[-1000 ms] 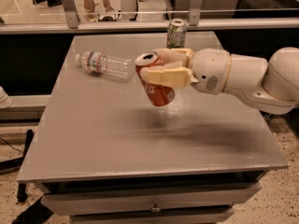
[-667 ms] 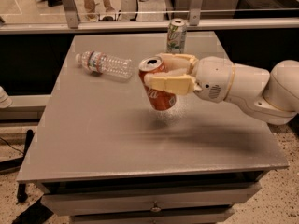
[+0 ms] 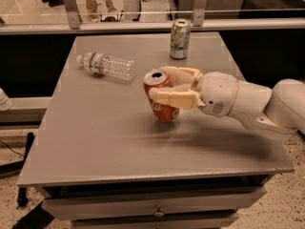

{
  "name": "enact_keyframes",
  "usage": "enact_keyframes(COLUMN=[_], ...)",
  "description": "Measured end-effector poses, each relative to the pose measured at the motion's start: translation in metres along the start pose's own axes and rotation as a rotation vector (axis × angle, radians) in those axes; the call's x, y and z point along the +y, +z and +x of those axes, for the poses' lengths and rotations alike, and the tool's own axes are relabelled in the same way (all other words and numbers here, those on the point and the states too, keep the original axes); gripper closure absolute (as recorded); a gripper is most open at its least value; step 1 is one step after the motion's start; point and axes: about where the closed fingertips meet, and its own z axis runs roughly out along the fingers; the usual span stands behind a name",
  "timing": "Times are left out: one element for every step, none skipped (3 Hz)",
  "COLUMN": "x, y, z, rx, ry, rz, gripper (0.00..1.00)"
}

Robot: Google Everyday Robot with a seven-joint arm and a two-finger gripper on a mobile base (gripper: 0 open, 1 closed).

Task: Place coke can upright

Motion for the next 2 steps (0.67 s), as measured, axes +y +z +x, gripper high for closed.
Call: enact_keyframes(x=[0.001, 0.002], y=[-0.002, -0.005], z=[0.015, 0.028], rx=[0.001, 0.014], ry=[0.019, 0.038], rz=[0.001, 0.000], gripper=[1.00, 0.83])
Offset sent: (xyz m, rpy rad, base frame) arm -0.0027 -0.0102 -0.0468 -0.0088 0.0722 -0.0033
